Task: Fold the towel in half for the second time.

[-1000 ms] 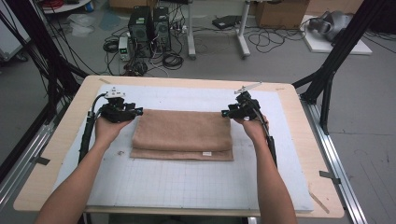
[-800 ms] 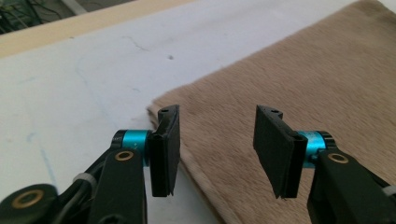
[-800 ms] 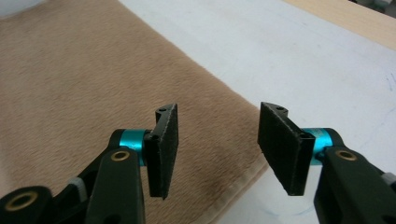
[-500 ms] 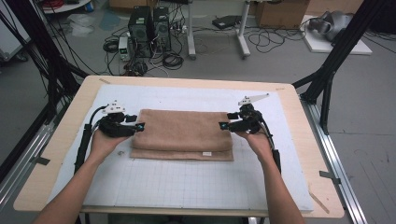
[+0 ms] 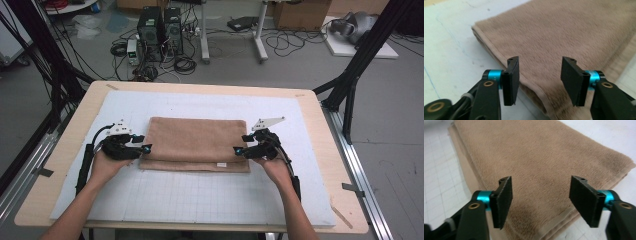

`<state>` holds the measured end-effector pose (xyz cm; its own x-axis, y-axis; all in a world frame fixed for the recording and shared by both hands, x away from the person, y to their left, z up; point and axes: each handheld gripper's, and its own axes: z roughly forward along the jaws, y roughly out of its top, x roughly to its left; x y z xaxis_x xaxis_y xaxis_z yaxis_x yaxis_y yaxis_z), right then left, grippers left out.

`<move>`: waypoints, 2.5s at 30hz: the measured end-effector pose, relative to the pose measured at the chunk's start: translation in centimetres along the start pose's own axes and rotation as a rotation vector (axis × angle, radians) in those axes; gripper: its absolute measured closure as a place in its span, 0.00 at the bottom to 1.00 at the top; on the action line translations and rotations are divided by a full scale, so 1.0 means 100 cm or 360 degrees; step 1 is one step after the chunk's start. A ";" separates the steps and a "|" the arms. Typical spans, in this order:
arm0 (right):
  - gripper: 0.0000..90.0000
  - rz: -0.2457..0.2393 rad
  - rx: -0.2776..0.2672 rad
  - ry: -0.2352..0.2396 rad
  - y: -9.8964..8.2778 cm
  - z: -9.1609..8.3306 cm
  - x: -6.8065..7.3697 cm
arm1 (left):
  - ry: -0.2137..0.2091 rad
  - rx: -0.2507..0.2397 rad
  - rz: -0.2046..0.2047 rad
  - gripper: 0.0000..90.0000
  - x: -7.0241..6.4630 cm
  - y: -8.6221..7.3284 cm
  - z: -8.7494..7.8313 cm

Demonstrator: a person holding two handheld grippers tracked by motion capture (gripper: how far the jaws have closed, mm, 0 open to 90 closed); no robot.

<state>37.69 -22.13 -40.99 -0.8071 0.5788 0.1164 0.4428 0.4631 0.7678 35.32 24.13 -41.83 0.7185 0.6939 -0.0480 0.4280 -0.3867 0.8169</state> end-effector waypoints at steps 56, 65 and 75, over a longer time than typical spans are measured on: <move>0.73 -0.0021 0.0115 0.0122 -0.025 -0.010 0.027 | -0.0105 0.0004 0.0031 0.78 -0.020 -0.032 -0.024; 0.75 -0.0104 0.0136 0.0109 -0.019 -0.006 0.032 | -0.0099 0.0043 0.0081 0.82 -0.024 -0.025 -0.019; 0.74 -0.0120 0.0173 0.0057 -0.035 -0.001 0.032 | -0.0086 0.0054 0.0058 0.80 -0.023 -0.039 -0.013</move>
<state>33.51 -22.01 -43.23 -0.8522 0.5163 0.0846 0.4185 0.5755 0.7026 31.28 24.84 -44.16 0.7621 0.6456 -0.0501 0.4186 -0.4322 0.7987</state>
